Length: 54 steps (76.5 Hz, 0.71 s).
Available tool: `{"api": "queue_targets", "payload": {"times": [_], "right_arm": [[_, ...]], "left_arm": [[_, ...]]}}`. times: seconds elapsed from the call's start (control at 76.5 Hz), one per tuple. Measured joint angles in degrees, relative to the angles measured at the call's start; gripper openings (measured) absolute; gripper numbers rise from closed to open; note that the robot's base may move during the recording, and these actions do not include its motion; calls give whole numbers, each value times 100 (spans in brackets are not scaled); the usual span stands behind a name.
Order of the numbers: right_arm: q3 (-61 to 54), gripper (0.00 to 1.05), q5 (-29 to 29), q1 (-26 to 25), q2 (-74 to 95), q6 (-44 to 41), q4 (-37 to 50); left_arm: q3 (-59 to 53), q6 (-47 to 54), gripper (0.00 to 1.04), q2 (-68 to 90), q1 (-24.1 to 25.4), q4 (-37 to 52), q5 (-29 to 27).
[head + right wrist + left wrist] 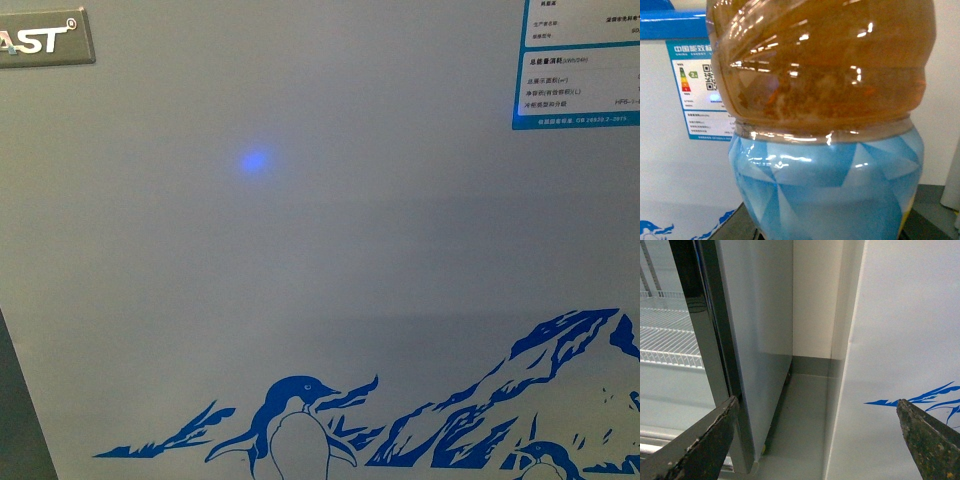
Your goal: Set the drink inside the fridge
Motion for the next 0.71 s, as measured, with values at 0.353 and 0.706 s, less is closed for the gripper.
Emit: {"api": "queue_targets", "payload": {"times": [0.353,0.706], "right_arm": [[-35,37,39,-13,-15,-28,0],[-35,37,39,-13,-15,-37,0]], "left_arm": [[0,0,97,0,0,0,0],[0,0,97,0,0,0,0]]}}
